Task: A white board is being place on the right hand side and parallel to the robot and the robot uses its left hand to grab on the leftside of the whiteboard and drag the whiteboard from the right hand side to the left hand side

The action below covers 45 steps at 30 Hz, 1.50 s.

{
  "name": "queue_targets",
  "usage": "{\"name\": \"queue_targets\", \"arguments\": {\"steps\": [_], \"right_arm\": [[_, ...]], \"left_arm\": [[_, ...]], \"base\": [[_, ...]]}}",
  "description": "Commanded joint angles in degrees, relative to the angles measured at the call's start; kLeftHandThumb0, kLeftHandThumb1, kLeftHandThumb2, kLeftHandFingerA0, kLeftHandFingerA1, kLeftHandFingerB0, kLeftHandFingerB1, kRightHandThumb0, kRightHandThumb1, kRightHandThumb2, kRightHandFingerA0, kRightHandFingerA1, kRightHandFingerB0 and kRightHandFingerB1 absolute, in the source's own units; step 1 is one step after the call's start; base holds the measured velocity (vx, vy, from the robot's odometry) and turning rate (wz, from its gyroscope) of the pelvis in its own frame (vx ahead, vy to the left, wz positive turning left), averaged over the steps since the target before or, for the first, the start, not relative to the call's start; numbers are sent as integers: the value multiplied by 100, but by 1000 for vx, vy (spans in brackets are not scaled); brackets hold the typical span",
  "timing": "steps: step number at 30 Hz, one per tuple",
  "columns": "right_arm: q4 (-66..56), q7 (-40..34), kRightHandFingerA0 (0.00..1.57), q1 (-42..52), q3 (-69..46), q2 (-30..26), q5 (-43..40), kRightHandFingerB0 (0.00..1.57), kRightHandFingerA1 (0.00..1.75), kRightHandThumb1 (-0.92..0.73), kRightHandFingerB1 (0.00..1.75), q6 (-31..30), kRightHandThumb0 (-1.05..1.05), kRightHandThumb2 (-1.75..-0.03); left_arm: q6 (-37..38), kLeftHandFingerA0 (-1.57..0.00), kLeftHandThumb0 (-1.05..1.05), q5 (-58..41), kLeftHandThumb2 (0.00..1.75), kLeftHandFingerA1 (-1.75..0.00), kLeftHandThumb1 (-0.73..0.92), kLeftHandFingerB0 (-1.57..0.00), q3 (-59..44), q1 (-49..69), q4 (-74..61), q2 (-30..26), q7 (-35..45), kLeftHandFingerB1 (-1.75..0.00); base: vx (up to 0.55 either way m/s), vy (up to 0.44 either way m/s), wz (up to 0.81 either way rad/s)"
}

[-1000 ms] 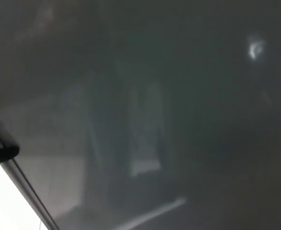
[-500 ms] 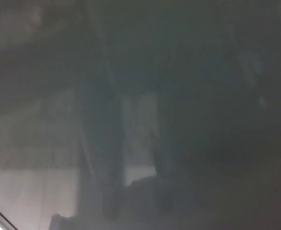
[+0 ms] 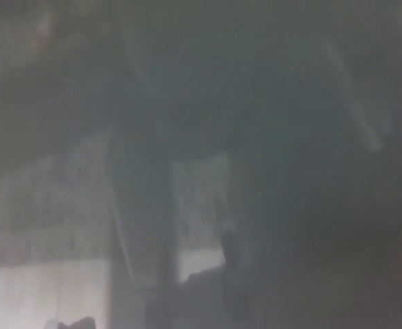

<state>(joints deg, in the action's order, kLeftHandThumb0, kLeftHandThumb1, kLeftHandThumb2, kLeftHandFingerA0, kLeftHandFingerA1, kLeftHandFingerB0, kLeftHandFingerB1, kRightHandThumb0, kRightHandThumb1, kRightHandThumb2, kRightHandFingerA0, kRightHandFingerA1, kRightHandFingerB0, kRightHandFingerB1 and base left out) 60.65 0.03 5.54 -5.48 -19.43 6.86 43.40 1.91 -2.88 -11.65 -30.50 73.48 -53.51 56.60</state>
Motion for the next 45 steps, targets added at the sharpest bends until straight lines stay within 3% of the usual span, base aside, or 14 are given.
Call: {"name": "queue_targets", "arguments": {"steps": [1, 9, 17, 19, 20, 21, 25, 26, 29, 35, 37, 41, 42, 45], "right_arm": [[85, -24, 67, -40, -33, -76, -40, 38, 71, -80, 48, 50, -86, -64], [22, -43, 61, -100, -4, -60, -19, 32, 72, -61, 56, -86, -82, -106], [35, -79, 66, -119, 20, -56, 7, 37, 67, -81, 44, -90, -88, -64], [51, -73, 63, -129, 17, -49, -2, 33, 72, -61, 55, -90, -84, -106], [55, -66, 66, -131, 10, -35, -17, 38, 68, -80, 45, -78, -89, -64], [63, -66, 63, -132, 10, -31, -19, 33, 72, -61, 55, -85, -86, -106], [79, -102, 67, -114, 29, -3, 5, 38, 67, -79, 44, -79, -88, -64], [78, -123, 64, -116, 39, -9, 24, 34, 72, -61, 55, -75, -86, -106], [85, -132, 66, -48, 32, 14, 3, 38, 67, -80, 45, -9, -88, -64], [67, -95, 63, 96, 58, 3, 17, 33, 73, -61, 57, 76, -82, -106], [99, -78, 66, 133, 62, 9, 13, 37, 68, -81, 47, 119, -86, -64], [164, -59, 63, 134, 33, 37, -34, 33, 73, -59, 57, 136, -81, -104], [186, -80, 66, 129, 34, 25, -20, 37, 68, -79, 47, 134, -85, -64], [190, -104, 63, 166, 24, 10, -16, 33, 74, -60, 57, 137, -82, -105]], "left_arm": [[11, -52, -8, -51, 61, -108, 75, -61, -129, -255, -56, -605, 287, -61], [-292, -56, -11, -23, 61, -104, 73, -64, -194, -387, 12, -829, 313, -64], [-376, -58, -11, -43, 61, -97, 74, -67, -380, -329, 42, -889, 41, -58], [-162, -64, -13, 28, 61, -76, 72, -63, -385, -271, 5, -858, -283, -49], [-337, -55, -16, 58, 60, -46, 68, -25, -390, -340, 0, -827, -516, -30], [-344, -4, -31, 82, 72, -32, 54, -1, -376, -335, -15, -813, -581, -8], [-220, 0, -39, -155, 73, -1, 52, 0, -724, -79, -79, -606, -936, 0], [-91, 0, -45, -183, 74, -1, 53, 0, -822, 32, -127, -513, -1075, 0], [118, 0, -71, -271, 77, -3, 47, 0, -1093, 335, -223, -252, -1528, -8], [306, 0, -82, -493, 110, -3, 92, 0, -1603, 1278, -511, 588, -2508, 0], [356, 0, -70, -623, 101, -1, 85, 0, -1801, 1692, -615, 799, -2446, 0], [297, 0, -60, -316, 79, 0, 92, 0, -1700, 2266, -888, 1098, -3241, 0], [292, 0, -60, -324, 80, 0, 92, 0, -1720, 2357, -891, 1139, -3291, 0], [310, 0, -71, -592, 104, -4, 92, 0, -2009, 2740, -755, 1261, -3251, 0]], "base": [[0, 0, 0], [0, 0, 0], [0, 0, 0], [0, 0, 0], [0, 0, 0], [0, 0, 0], [0, 0, 0], [0, 0, 0], [0, 0, 0], [0, 0, 0], [0, 0, 0], [0, 0, 0], [0, 0, 0], [0, 0, 0]]}}
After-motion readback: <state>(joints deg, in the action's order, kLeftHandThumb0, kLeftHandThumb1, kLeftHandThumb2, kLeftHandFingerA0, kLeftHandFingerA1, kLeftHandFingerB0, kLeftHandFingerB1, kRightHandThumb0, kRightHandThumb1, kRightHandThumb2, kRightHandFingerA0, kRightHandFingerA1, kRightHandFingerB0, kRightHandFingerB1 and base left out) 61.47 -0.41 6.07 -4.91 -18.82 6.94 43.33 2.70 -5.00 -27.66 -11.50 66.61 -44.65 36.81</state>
